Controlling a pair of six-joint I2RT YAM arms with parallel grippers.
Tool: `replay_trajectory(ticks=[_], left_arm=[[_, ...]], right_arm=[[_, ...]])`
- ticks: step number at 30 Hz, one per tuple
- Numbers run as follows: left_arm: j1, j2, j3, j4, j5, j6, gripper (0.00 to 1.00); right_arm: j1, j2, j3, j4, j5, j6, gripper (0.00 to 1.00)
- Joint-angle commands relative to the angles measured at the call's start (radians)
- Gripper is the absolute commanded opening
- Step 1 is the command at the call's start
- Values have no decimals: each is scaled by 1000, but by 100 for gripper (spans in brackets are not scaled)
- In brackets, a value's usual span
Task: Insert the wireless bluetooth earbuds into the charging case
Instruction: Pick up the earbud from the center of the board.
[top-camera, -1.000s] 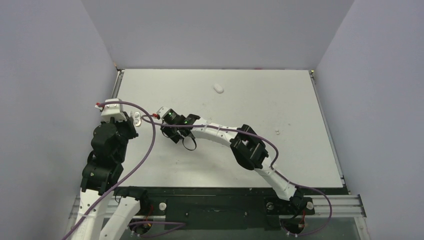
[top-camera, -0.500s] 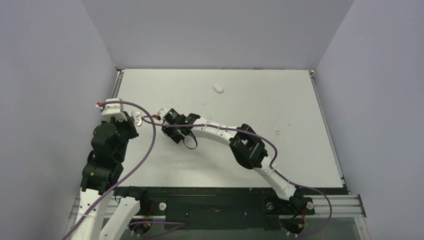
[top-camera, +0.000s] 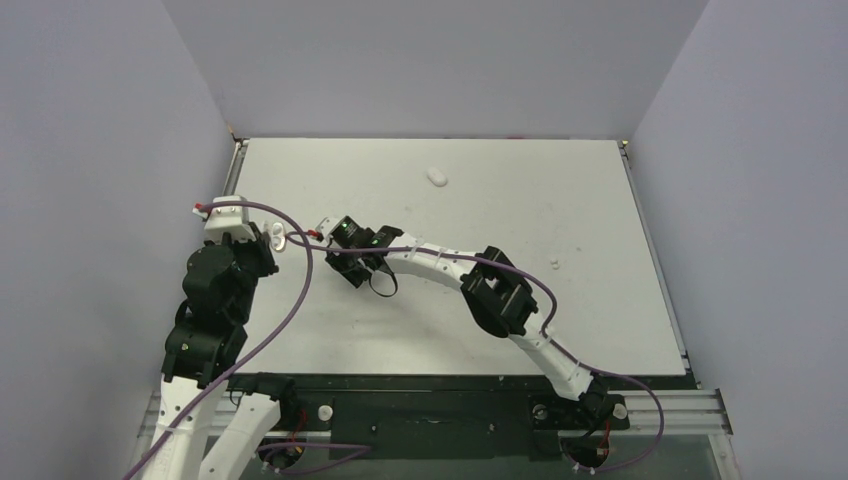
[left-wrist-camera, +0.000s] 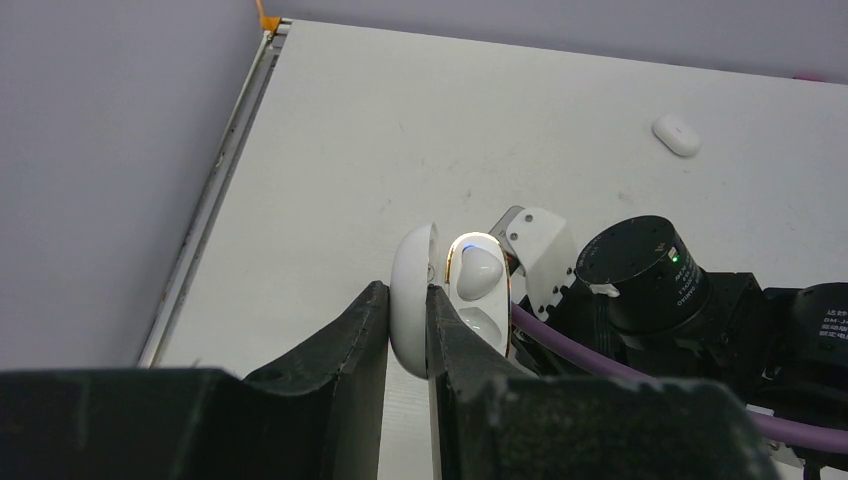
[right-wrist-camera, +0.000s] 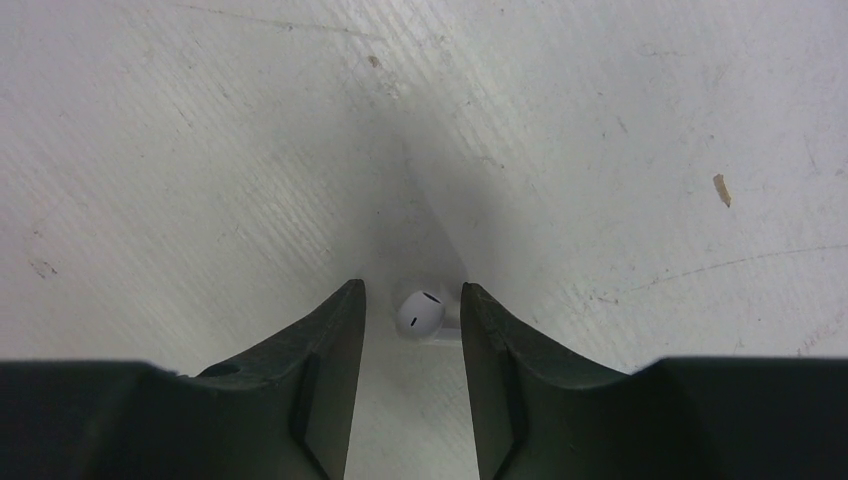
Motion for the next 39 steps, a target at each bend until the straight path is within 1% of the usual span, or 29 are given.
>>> replay_trajectory(ticks=[1, 8, 15, 19, 22, 23, 24, 27, 28, 30, 34, 36, 38, 39], left_arm=[[3, 5, 21, 44, 38, 3, 0], [3, 6, 23, 45, 41, 2, 0], [3, 8, 21, 46, 50, 0, 0], [2, 6, 22, 41, 49, 1, 0], [3, 6, 20, 40, 51, 0, 0], [2, 6, 20, 41, 52, 0, 0], [2, 7, 20, 42, 54, -2, 0], [3, 6, 23, 41, 58, -2, 0], [3, 7, 23, 42, 59, -2, 0], [3, 7, 22, 39, 61, -1, 0], [3, 5, 20, 41, 71, -2, 0], [3, 6, 22, 39, 76, -2, 0], [3, 5, 23, 37, 80, 0, 0], [3, 5, 24, 38, 83, 0, 0]], right_arm=[[5, -50, -42, -49, -35, -29, 36], [3, -55, -47, -49, -35, -27, 36], [-3, -8, -16, -50, -32, -15, 33], [-7, 3, -1, -49, -38, -3, 25], [-8, 4, 5, -50, -37, -5, 23], [-8, 5, 7, -50, -38, -5, 19], [-9, 3, 8, -49, -37, -6, 13], [-10, -10, 1, -49, -42, 0, 5], [-9, -21, -2, -49, -47, 2, 1], [-9, -39, -8, -49, -54, 12, 0], [-17, -93, -5, -49, -91, 58, 0], [-27, -135, -3, -49, -136, 112, 0], [-46, -193, -17, -41, -210, 198, 0], [-64, -217, -28, -15, -266, 272, 0]])
